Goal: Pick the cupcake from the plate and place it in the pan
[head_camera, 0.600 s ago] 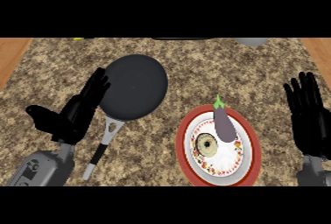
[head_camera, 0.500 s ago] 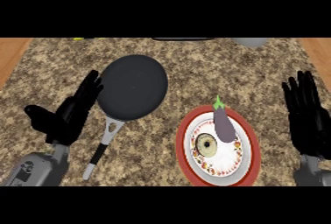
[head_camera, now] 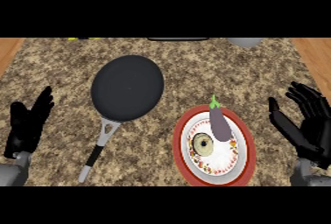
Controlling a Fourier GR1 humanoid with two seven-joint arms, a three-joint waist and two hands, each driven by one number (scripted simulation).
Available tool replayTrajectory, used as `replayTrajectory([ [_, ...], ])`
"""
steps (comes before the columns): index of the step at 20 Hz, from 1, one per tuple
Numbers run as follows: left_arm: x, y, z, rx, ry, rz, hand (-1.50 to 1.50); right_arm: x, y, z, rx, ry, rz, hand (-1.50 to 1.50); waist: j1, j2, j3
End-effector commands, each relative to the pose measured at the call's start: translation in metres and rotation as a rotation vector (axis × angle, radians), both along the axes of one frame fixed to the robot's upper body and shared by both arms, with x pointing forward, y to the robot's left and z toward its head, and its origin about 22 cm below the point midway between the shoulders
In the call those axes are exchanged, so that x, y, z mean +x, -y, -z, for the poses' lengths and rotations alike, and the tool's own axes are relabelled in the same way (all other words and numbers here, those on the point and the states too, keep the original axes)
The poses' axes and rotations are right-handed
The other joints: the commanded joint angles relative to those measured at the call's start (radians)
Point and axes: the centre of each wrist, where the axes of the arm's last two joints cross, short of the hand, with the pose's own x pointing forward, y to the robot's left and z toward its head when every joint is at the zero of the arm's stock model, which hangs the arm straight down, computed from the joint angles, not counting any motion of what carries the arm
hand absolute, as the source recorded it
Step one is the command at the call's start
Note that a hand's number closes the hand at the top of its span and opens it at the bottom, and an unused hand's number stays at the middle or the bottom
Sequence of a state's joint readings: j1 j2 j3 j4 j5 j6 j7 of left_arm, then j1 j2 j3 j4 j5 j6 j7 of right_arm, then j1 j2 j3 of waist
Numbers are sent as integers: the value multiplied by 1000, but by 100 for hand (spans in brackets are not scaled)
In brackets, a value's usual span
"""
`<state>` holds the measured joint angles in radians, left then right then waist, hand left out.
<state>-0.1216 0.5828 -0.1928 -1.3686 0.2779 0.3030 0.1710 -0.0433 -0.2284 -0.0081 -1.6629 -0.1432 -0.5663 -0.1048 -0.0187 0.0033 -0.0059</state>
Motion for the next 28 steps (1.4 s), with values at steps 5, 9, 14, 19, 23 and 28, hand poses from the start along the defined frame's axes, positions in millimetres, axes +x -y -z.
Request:
replayTrajectory([
  [5,-13,-13,23,72,-74,-64,0,-62,-108,29,-101,110,144,-150,12,-6,4],
  [9,-7,-29,19,65,-68,-69,0,-88,-111,22,-216,-1,106,-150,11,-4,1],
  [14,-1,-17,10,69,-73,-59,0,-100,-82,33,-379,-286,60,-150,14,1,-4],
  [19,-7,-19,13,64,-64,-49,0,-103,-59,31,-550,-576,-1,-150,44,4,-9],
  [23,-2,-19,9,77,-76,-35,0,-88,-64,7,-627,-755,-40,-150,57,7,-7],
  [28,12,-16,2,75,-49,-31,0,-66,-90,-35,-745,-927,-85,-150,49,6,-5],
])
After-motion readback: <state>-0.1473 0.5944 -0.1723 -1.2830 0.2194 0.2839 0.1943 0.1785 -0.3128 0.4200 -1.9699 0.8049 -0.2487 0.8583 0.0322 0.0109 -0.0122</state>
